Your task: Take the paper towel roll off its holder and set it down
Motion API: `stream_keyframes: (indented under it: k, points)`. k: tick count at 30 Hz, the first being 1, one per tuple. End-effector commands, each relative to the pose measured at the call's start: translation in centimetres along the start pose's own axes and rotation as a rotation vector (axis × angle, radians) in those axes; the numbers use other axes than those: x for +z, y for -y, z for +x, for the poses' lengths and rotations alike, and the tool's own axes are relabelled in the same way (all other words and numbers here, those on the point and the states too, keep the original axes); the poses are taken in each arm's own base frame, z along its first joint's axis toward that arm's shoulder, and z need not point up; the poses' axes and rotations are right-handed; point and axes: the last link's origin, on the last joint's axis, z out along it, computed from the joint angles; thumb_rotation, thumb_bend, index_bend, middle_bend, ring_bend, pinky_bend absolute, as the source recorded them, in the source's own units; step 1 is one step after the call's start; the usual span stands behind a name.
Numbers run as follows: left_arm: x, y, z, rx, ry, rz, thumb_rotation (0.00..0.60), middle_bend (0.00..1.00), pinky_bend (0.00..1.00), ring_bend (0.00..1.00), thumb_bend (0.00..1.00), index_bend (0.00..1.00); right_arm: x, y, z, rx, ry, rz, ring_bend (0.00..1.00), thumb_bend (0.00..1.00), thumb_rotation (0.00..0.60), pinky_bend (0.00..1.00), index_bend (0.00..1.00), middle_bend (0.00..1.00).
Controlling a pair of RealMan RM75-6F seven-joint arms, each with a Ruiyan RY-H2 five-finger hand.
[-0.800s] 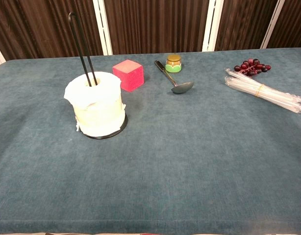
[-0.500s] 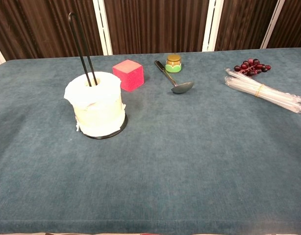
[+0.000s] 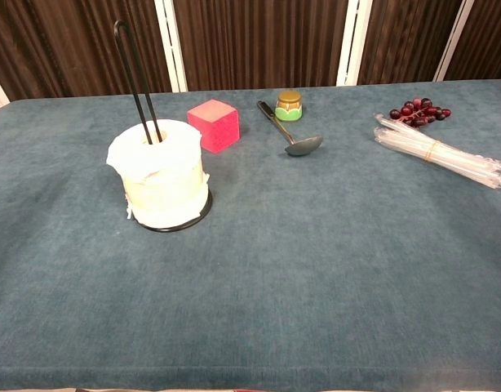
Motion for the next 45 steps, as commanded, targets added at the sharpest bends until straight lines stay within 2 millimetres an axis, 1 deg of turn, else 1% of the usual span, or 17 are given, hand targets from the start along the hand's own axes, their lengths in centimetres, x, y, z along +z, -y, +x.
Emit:
stream_keyframes:
  k: [1,3,11,17,23,27,33,37,41,45]
  points:
    - [1.8,-2.6,-1.6,-0.255,0.052,-0.106,0.6,0.0,0.03,0.0,0.36,0.0,-0.1,0.0,0.0,0.005,0.007,0.002,0.0,0.1,0.6,0.07,0.0,0.01]
    - [2.3,-3.0,-2.3,-0.288,0.071,-0.13,0.6,0.0,0.01,0.0,0.36,0.0,-0.2,0.1,0.1,0.008,0.006,0.008,0.0,0.1,0.6,0.07,0.0,0.01]
    - [3.8,-5.8,-4.8,-0.556,0.207,-0.186,0.6,0.0,0.0,0.0,0.36,0.0,-0.4,0.1,0.5,0.019,-0.009,0.019,0.0,0.1,0.6,0.07,0.0,0.01]
    - [4.6,-8.3,-6.5,-0.657,0.253,-0.236,0.6,0.0,0.0,0.0,0.36,0.0,-0.6,0.1,0.7,0.025,-0.02,0.024,0.0,0.09,0.6,0.07,0.0,0.01]
    - [5.4,-10.4,-7.9,-0.715,0.257,-0.286,0.6,0.0,0.0,0.0,0.36,0.0,-0.8,0.1,0.9,0.031,-0.034,0.027,0.0,0.1,0.6,0.07,0.0,0.01]
    - [5.8,-11.6,-8.4,-0.738,0.235,-0.323,0.6,0.0,0.0,0.0,0.36,0.0,-0.9,0.0,1.2,0.034,-0.044,0.026,0.0,0.09,0.6,0.07,0.0,0.01]
    - [6.4,-13.4,-9.3,-0.821,0.217,-0.36,0.6,0.0,0.0,0.0,0.36,0.0,-1.1,-0.1,1.7,0.028,-0.062,0.025,0.0,0.1,0.6,0.07,0.0,0.01]
    - [6.7,-14.3,-10.1,-0.855,0.218,-0.369,0.6,0.0,0.0,0.0,0.36,0.0,-1.2,-0.2,1.9,0.029,-0.077,0.021,0.0,0.1,0.6,0.07,0.0,0.01]
    - [6.9,-14.7,-11.1,-0.852,0.232,-0.366,0.6,0.0,0.0,0.0,0.36,0.0,-1.3,-0.3,2.2,0.035,-0.086,0.022,0.0,0.1,0.6,0.07,0.0,0.01]
    - [7.1,-15.0,-12.0,-0.898,0.266,-0.346,0.6,0.0,0.0,0.0,0.36,0.0,-1.4,-0.4,2.5,0.038,-0.092,0.021,0.0,0.1,0.6,0.07,0.0,0.01]
